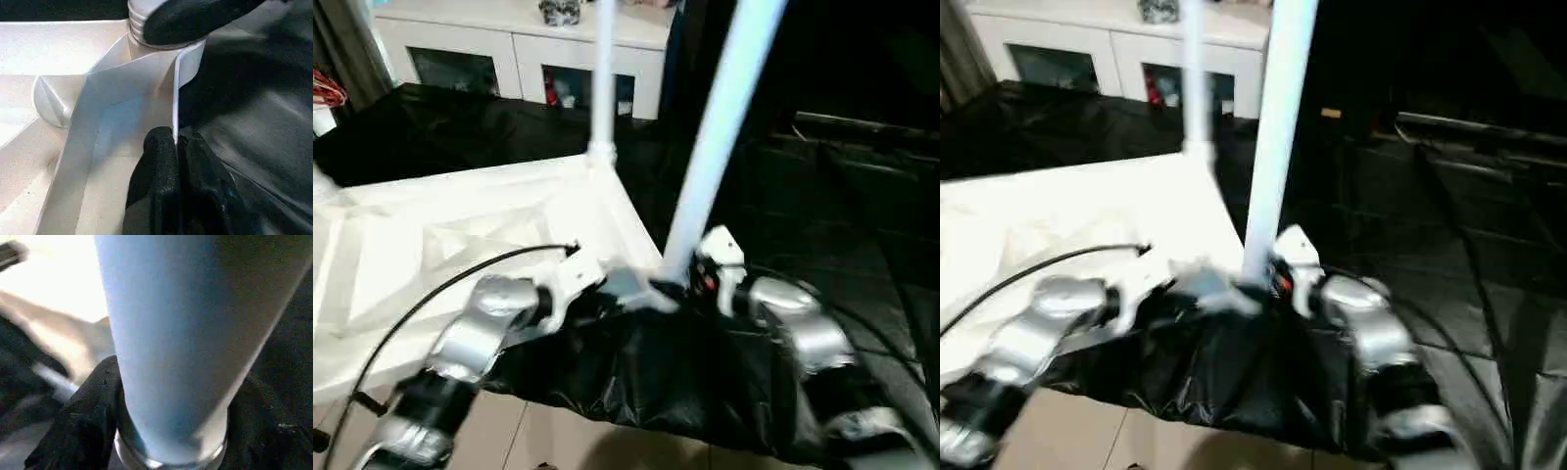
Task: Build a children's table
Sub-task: Rotate leg to tighten
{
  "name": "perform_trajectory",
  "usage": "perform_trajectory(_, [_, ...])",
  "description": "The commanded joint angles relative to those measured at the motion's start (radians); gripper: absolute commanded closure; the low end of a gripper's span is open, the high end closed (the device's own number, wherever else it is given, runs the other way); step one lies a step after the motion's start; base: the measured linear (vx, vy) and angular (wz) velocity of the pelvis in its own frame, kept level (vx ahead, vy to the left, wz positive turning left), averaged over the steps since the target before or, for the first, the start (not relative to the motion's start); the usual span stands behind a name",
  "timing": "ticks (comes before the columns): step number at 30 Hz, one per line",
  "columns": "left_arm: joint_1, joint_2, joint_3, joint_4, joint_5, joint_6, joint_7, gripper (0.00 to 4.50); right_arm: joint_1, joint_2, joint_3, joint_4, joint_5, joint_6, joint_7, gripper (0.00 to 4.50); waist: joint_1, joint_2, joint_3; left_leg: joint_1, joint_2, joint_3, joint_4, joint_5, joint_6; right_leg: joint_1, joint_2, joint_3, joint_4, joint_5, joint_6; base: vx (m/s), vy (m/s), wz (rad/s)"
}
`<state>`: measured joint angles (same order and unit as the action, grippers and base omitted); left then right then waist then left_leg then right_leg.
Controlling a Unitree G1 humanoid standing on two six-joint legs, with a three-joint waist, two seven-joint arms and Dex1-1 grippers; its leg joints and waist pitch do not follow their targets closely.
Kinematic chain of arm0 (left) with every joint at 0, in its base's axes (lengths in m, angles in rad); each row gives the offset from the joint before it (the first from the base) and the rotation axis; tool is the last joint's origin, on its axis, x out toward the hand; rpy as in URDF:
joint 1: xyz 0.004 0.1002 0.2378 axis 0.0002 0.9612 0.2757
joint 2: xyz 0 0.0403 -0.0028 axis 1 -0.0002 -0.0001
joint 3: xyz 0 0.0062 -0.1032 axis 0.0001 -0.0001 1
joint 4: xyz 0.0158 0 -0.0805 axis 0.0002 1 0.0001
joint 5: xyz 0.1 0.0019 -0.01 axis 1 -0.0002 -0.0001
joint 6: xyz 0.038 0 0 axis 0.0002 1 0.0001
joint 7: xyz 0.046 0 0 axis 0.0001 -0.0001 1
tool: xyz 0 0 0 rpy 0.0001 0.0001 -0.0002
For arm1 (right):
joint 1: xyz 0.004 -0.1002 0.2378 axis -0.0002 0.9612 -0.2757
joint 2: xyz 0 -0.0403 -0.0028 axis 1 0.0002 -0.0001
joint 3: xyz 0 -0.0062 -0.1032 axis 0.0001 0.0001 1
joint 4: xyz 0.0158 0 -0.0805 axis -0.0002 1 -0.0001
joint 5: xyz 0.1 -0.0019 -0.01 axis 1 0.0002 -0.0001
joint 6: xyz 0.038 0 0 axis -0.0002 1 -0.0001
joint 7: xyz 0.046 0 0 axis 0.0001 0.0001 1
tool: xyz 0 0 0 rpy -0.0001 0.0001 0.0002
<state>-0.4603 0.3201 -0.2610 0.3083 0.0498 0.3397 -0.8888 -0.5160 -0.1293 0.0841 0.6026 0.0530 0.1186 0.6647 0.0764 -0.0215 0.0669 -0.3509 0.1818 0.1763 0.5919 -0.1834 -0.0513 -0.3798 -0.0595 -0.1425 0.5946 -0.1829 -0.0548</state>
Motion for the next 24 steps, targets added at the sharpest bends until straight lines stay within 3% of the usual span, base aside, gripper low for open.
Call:
perform_trajectory(1, [-0.069,-0.064,0.03,0.003,-0.003,-0.002,0.112,4.5,-0.005,0.078,0.031,0.056,-0.013,0.036,-0.094,1.85,-0.005,-0.001,-0.062,0.013,0.064,-0.028,-0.069,-0.206,0.022,0.037,-0.116,0.081,-0.103,-0.428,-0.077,0.0,0.0,0.0])
perform_trajectory(3, [-0.103,-0.105,0.036,0.04,0.018,0.015,0.187,4.5,-0.039,0.145,-0.007,0.114,-0.018,0.053,-0.249,1.85,-0.005,0.001,-0.068,0.013,0.066,-0.029,-0.068,-0.185,0.014,0.039,-0.119,0.085,-0.093,-0.359,-0.098,0.0,0.0,0.0])
perform_trajectory(7, [-0.124,-0.136,0.039,0.061,0.024,0.016,0.223,4.5,-0.066,0.182,-0.006,0.155,-0.034,0.005,-0.285,1.85,-0.001,0.0,-0.072,0.009,0.066,-0.024,-0.067,-0.142,0.031,0.041,-0.118,0.091,-0.077,-0.248,-0.126,0.0,0.0,0.0])
perform_trajectory(9, [-0.128,-0.142,0.029,0.063,0.026,0.008,0.22,4.5,-0.075,0.19,-0.001,0.165,-0.032,-0.023,-0.274,1.16,0.002,-0.001,-0.073,0.004,0.065,-0.023,-0.067,-0.125,0.04,0.048,-0.119,0.092,-0.072,-0.22,-0.133,0.0,0.0,0.0])
perform_trajectory(11, [-0.125,-0.143,0.02,0.059,0.023,-0.001,0.205,4.5,-0.077,0.195,-0.007,0.163,-0.021,-0.029,-0.254,1.16,0.004,-0.002,-0.071,0.004,0.063,-0.022,-0.067,-0.126,0.048,0.048,-0.12,0.092,-0.076,-0.237,-0.127,0.0,0.0,0.0])
perform_trajectory(17, [-0.094,-0.119,0.013,0.022,0.012,-0.018,0.161,4.5,-0.076,0.148,0.012,0.138,-0.027,-0.054,-0.167,0.59,0.004,-0.001,-0.068,0.005,0.067,-0.024,-0.07,-0.151,0.043,0.047,-0.119,0.092,-0.079,-0.272,-0.119,0.0,0.0,0.0])
perform_trajectory(21, [-0.074,-0.096,0.015,0.005,0.003,-0.028,0.136,4.5,-0.084,0.08,0.028,0.126,-0.03,-0.079,-0.078,0.13,0.005,-0.002,-0.071,0.001,0.066,-0.022,-0.067,-0.122,0.061,0.05,-0.118,0.093,-0.072,-0.221,-0.134,0.0,0.0,0.0])
perform_trajectory(24, [-0.061,-0.078,0.019,-0.01,-0.006,-0.038,0.111,4.5,-0.083,0.02,0.044,0.095,-0.027,-0.078,0.016,0.05,0.007,-0.004,-0.07,-0.001,0.064,-0.022,-0.064,-0.118,0.072,0.054,-0.116,0.09,-0.074,-0.228,-0.133,0.0,0.0,0.0])
